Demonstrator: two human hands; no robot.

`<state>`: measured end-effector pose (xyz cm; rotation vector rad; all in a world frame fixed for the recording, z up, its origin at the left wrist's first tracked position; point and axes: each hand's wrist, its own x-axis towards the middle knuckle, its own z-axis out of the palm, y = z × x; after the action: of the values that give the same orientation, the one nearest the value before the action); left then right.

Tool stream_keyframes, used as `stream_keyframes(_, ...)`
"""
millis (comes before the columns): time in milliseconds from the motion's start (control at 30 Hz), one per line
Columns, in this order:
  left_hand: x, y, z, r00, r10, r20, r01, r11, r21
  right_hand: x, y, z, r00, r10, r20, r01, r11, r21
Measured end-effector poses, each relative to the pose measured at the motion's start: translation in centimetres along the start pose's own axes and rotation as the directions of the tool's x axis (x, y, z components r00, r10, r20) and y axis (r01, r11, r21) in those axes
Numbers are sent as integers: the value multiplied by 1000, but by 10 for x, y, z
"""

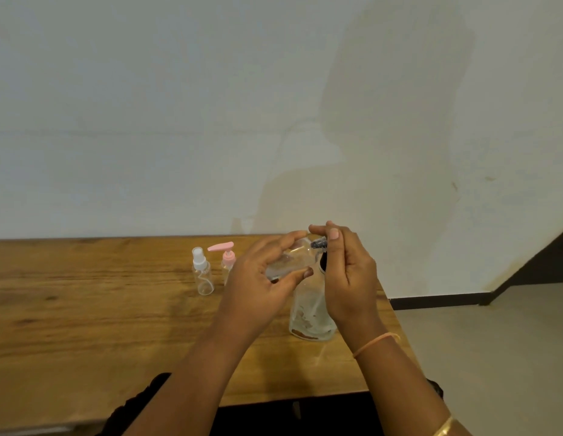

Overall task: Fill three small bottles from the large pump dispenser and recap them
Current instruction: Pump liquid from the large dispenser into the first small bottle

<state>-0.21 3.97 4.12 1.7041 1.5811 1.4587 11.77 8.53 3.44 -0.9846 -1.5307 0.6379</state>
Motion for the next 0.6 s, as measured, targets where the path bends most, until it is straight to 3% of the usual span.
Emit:
stream_keyframes(167,0,7,-2,999,46,-27,-47,999,-12,4,-11,-1,1000,12,2,-12,996,89)
stream_keyframes(433,-2,1,1,1000,-3,-5,3,1000,-6,-2,0,0,1000,-11,-2,11,992,-126)
stream_keyframes(600,-1,4,0,998,48,-31,-49,998,-25,0,-9,1,999,3,-52,-1,999,33)
